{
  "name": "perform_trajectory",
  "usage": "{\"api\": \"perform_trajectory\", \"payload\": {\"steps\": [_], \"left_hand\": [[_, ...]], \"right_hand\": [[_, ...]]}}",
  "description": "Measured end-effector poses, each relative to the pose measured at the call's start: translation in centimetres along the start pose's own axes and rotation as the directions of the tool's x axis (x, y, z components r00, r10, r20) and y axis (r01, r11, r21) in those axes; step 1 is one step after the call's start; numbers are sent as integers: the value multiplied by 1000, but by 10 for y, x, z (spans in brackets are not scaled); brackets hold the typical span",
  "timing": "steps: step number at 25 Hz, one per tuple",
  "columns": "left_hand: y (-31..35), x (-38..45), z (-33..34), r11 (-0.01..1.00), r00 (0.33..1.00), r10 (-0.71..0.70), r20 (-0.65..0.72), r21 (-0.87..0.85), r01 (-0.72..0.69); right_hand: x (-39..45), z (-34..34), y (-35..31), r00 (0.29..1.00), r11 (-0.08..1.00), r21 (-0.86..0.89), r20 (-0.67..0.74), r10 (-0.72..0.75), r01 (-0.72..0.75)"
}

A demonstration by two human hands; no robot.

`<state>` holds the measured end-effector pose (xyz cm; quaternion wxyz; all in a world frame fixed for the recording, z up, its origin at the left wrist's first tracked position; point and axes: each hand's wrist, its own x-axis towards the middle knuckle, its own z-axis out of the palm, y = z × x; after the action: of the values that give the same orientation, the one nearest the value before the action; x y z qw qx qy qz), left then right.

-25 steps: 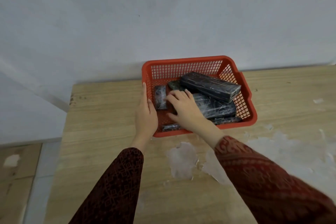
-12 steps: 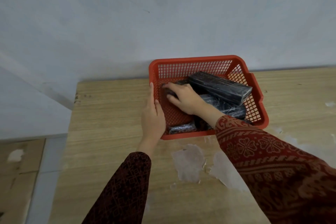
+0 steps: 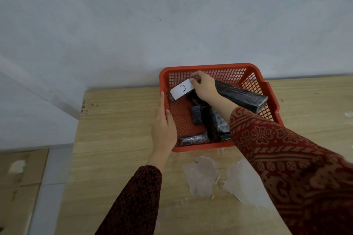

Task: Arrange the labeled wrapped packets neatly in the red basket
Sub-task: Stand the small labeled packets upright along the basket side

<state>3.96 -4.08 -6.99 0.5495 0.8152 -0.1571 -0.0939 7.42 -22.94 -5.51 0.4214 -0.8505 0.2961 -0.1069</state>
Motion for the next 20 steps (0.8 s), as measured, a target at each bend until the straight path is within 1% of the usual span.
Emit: {"api": "perform_trajectory", "payload": {"steps": [3,5,7,10,11,12,13,14,16,18,20], "left_hand": [[0,0,0,1000,1000,13,-9,4,-13],[0,0,2,1000,1000,7,-13,0,-7],[-1,1,2,1000,1000,0,-15,-2,0],[-1,2,2,1000,1000,5,-12,-12,-5],[-1,2,2,1000,1000,5,-11,-14,-5],[-1,2,2,1000,1000,3,-11,-14,-3],[-1,2,2,1000,1000,-1,-12,-13,0],[-1,2,2,1000,1000,-4,-11,-13,4],[-2,2,3,1000,1000,-5,-7,-17,5],[-1,3,3,1000,1000,-10,-6,-21,10],[-2,3,3,1000,1000,-20,-7,-18,20]], "right_hand": [[5,6,-1,998,1000,23,-58,8,-6],[7,7,-1,1000,1000,-5,-4,-11,11],[9,6,1,994,996,-54,84,-67,72],[12,-2,-3,977,979,-36,79,-199,203],[15,-5,-7,957,959,-51,97,-273,279],[18,-8,-11,922,925,-84,147,-357,371],[21,-10,-16,876,879,-122,224,-427,460],[23,-10,-20,829,835,-159,312,-464,527],[28,-9,-26,766,775,-213,441,-468,596],[29,-6,-30,752,764,-235,490,-441,601],[25,1,-29,751,746,-272,503,-428,608]]}}
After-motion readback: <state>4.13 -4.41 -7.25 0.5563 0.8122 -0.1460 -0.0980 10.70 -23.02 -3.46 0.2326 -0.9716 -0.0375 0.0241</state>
